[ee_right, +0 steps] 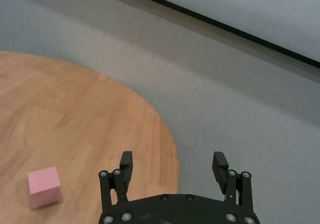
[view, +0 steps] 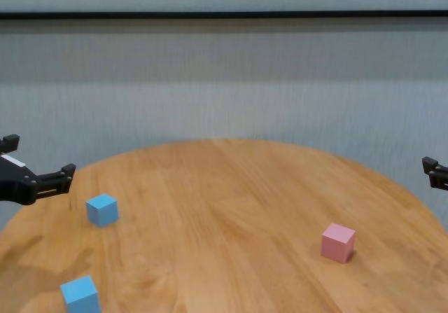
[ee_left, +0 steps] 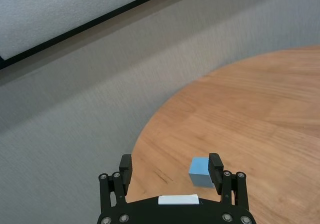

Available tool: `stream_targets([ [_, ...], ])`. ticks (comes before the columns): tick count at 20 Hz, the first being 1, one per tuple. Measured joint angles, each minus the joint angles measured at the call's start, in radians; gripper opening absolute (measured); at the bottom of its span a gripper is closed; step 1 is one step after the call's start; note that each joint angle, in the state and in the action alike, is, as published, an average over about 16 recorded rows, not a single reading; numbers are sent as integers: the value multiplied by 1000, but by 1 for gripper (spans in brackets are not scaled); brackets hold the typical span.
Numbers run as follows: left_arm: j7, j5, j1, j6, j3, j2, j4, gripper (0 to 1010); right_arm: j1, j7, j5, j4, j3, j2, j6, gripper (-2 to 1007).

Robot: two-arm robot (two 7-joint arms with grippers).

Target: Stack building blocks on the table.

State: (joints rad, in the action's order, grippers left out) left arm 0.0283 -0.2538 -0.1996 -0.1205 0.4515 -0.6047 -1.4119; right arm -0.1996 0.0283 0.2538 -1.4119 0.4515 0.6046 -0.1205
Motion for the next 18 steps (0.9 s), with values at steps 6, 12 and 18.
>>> stream_targets([
  [6, 0, 0, 0, 0, 0, 0, 0, 1000, 0, 0, 0, 0, 0, 0, 0, 1005],
  [12, 0, 0, 0, 0, 0, 0, 0, 1000, 0, 0, 0, 0, 0, 0, 0, 1005],
  [18, 0, 0, 0, 0, 0, 0, 0, 1000, 0, 0, 0, 0, 0, 0, 0, 1005],
])
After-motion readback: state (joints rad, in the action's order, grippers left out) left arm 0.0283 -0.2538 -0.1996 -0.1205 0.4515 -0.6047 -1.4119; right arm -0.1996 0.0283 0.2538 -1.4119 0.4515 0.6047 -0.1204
